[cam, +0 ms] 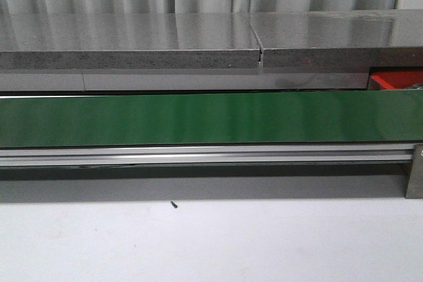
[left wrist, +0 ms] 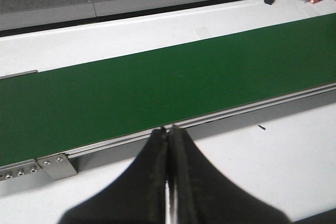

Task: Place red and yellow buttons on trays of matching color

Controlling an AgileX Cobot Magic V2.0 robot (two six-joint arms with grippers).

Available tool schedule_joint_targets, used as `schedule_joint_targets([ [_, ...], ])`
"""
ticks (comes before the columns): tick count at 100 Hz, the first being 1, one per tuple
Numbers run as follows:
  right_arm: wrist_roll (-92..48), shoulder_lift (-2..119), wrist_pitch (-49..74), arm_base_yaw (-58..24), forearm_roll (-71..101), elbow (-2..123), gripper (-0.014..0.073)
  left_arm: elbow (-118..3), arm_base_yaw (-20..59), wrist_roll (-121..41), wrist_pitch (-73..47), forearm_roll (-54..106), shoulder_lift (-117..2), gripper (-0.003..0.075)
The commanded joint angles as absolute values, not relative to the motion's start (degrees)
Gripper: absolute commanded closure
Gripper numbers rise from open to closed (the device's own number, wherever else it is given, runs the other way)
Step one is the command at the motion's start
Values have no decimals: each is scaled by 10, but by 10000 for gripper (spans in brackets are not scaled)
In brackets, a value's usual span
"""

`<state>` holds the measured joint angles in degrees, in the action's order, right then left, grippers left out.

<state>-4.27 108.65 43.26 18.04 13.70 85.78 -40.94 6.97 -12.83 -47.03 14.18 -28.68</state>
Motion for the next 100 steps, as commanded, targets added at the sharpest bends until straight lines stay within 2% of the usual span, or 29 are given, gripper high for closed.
schedule_joint_targets([
  [1,-44,1066,402,181,154,869,386,-424,74,-127,-430,150,-290,739],
  [56,-44,1103,395,181,155,869,375,-424,74,-127,-430,150,-290,739],
  [61,-44,1103,397,181,155,869,342,-424,74,-127,-430,150,-290,739],
  [73,-44,1104,401,181,155,869,169,-424,74,-127,-430,150,-290,739],
  [80,-44,1104,403,181,157,869,103,-424,74,-127,-430,150,-290,739],
  [100,-44,1097,403,181,157,869,101,-424,74,-127,-430,150,-290,739],
])
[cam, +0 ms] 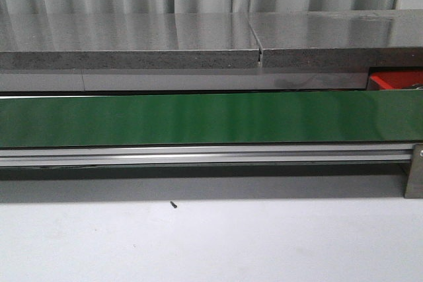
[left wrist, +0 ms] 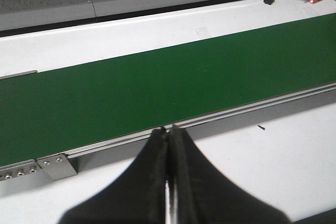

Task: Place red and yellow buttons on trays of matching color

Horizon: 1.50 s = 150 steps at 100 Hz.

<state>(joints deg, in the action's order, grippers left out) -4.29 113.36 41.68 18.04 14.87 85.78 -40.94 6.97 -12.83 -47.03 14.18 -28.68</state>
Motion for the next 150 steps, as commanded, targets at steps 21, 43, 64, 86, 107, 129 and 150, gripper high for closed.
schedule_joint_targets([
  [21,-45,1058,402,181,126,867,101,-424,74,-127,-430,150,-290,739],
  [43,-61,979,358,176,108,794,101,-424,74,-127,-430,150,-290,739],
  [64,-103,889,289,141,92,690,144,-424,74,-127,-430,150,-290,739],
  [86,-125,829,287,80,91,652,512,-424,74,-127,-430,150,-290,739],
  [107,-125,783,290,20,91,607,706,-424,74,-127,-430,150,-290,739],
  [129,-128,726,268,-39,90,540,708,-424,74,-127,-430,150,-290,739],
  [150,-153,653,242,-94,90,473,708,-424,74,-127,-429,150,-290,739],
])
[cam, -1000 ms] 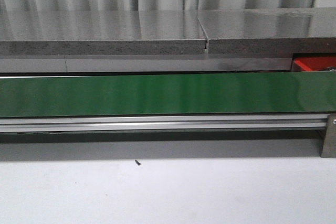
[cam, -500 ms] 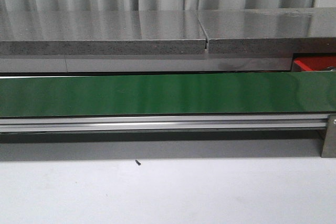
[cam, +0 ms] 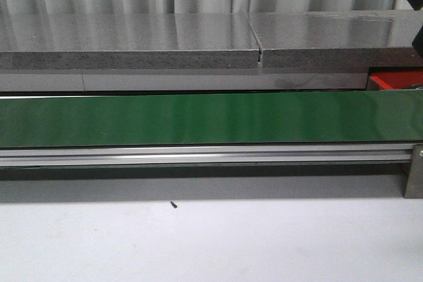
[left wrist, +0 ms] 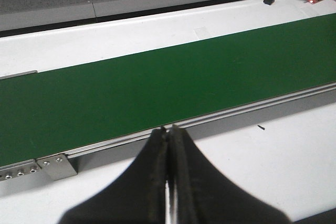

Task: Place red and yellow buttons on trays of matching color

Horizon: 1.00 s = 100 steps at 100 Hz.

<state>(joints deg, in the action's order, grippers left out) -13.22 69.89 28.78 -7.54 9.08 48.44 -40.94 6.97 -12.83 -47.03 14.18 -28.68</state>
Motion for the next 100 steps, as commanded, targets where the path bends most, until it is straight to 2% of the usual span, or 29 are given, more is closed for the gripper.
schedule_joint_targets([
  [1,-154,650,242,-94,90,471,708,-424,74,-127,-429,150,-290,739],
  [28,-164,530,242,-136,90,393,708,-424,74,-127,-429,150,-290,739],
  [69,-165,339,286,-137,90,313,708,-424,74,-127,-430,150,-290,739],
  [100,-165,272,299,-137,91,286,708,-424,74,-127,-428,148,-290,739],
])
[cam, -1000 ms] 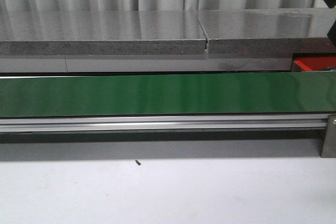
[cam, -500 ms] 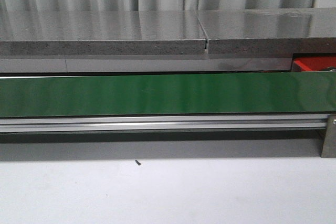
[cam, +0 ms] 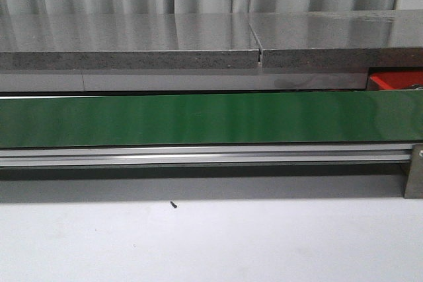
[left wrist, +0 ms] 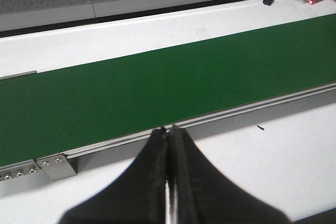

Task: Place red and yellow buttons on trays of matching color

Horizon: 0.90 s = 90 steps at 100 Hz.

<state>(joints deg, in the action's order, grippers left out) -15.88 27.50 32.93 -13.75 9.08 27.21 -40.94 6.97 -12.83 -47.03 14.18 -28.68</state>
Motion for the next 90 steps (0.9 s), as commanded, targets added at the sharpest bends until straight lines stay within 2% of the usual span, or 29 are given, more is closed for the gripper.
schedule_joint_targets([
  [1,-165,272,299,-137,91,286,708,-424,74,-127,-427,145,-290,739],
  [31,-165,273,305,-137,94,286,708,-424,65,-123,-417,126,-294,739],
  [45,-165,273,305,-137,94,286,708,-425,42,-59,-398,67,-312,739],
  [90,-165,273,305,-137,94,286,708,-452,-63,-50,-346,72,-460,738],
])
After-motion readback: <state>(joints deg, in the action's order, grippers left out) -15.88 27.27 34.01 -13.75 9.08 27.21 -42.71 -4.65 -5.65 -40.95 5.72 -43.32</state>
